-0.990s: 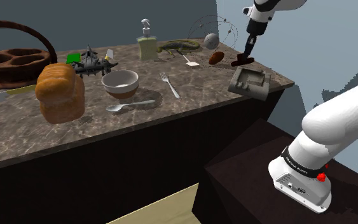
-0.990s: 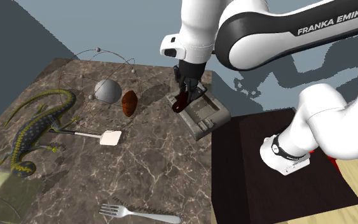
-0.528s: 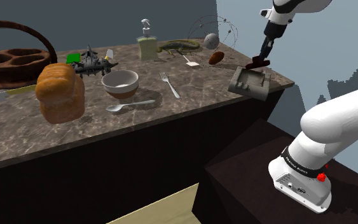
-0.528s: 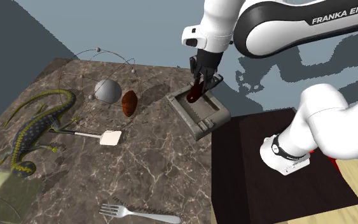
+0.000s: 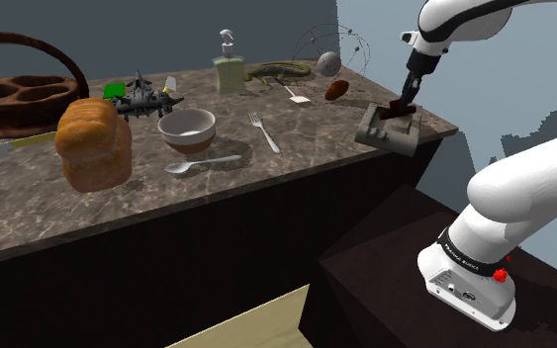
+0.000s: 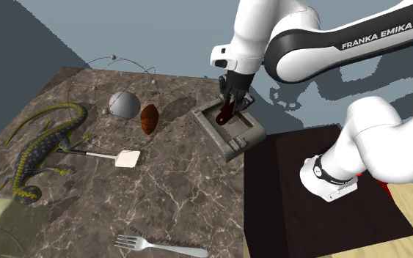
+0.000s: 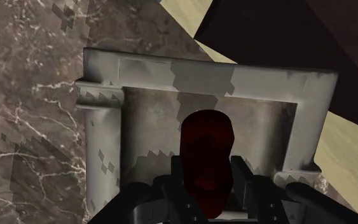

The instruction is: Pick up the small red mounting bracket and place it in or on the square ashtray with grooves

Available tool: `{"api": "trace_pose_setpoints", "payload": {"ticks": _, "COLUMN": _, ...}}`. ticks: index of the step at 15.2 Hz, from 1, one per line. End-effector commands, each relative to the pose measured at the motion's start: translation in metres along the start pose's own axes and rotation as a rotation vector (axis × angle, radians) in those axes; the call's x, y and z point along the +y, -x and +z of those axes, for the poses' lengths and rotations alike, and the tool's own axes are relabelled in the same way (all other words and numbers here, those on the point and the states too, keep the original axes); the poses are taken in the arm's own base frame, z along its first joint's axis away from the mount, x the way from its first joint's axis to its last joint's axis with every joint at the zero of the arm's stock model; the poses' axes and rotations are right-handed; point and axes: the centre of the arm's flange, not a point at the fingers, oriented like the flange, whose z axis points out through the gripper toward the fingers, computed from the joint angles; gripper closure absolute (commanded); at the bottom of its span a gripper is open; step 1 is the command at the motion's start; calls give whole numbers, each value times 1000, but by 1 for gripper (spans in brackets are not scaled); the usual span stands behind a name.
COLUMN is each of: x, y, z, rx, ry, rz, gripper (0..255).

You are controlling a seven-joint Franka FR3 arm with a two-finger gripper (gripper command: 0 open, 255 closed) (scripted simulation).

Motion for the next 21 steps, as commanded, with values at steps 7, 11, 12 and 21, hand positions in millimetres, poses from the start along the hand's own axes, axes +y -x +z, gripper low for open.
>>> {"api": "trace_pose_setpoints", "payload": {"ticks": 7, "x": -2, "y": 2, "z": 28, "rx": 0, "ry": 1, "rz": 0, "gripper": 255}}
{"api": "trace_pose_setpoints", "payload": {"ticks": 11, "x": -2, "y": 2, "z": 28, "rx": 0, "ry": 1, "rz": 0, "gripper": 255}}
{"api": "trace_pose_setpoints", "payload": {"ticks": 12, "x": -2, "y": 2, "z": 28, "rx": 0, "ry": 1, "rz": 0, "gripper": 255}}
{"api": "trace_pose_setpoints", "payload": {"ticks": 21, "x": -2, "y": 2, "z": -12, "rx": 0, "ry": 1, "rz": 0, "gripper": 0}}
